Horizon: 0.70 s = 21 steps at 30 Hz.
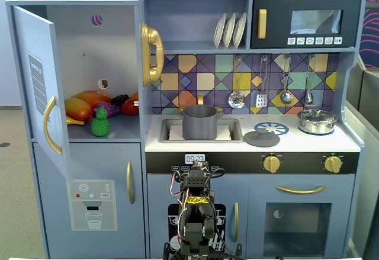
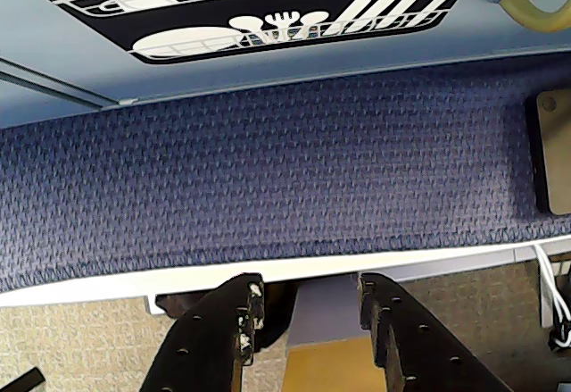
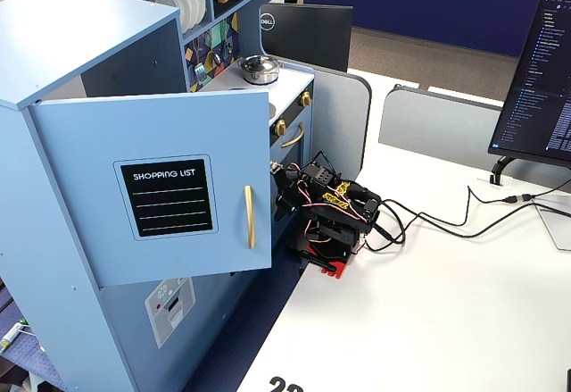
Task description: Pick up the green pineapple from the left cabinet and place it in the gray recipient
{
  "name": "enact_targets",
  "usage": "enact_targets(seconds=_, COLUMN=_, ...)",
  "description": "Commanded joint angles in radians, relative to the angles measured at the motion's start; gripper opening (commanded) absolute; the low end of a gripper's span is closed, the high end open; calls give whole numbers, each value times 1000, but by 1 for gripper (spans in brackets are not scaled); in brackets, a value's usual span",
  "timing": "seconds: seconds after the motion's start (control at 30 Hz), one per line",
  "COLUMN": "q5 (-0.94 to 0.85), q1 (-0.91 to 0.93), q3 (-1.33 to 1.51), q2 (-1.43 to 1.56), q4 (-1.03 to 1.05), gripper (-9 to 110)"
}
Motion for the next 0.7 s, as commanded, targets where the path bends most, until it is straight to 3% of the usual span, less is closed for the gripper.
enact_targets(seconds=0.0, q5=23, q1=23, q3=12, q2=-6, q4=166, gripper=0)
enact_targets(seconds=0.37, q5=35, q1=-37, q3=11, q2=-6, q4=132, gripper=0)
enact_targets(seconds=0.47, q5=192, q1=-261, q3=11, q2=-9, q4=-176, gripper=0)
enact_targets(seconds=0.63, q5=222, q1=-603, q3=-12, q2=-150, q4=-1115, gripper=0)
enact_targets(seconds=0.67, q5=192, q1=-657, q3=-44, q2=-186, q4=-1221, gripper=0)
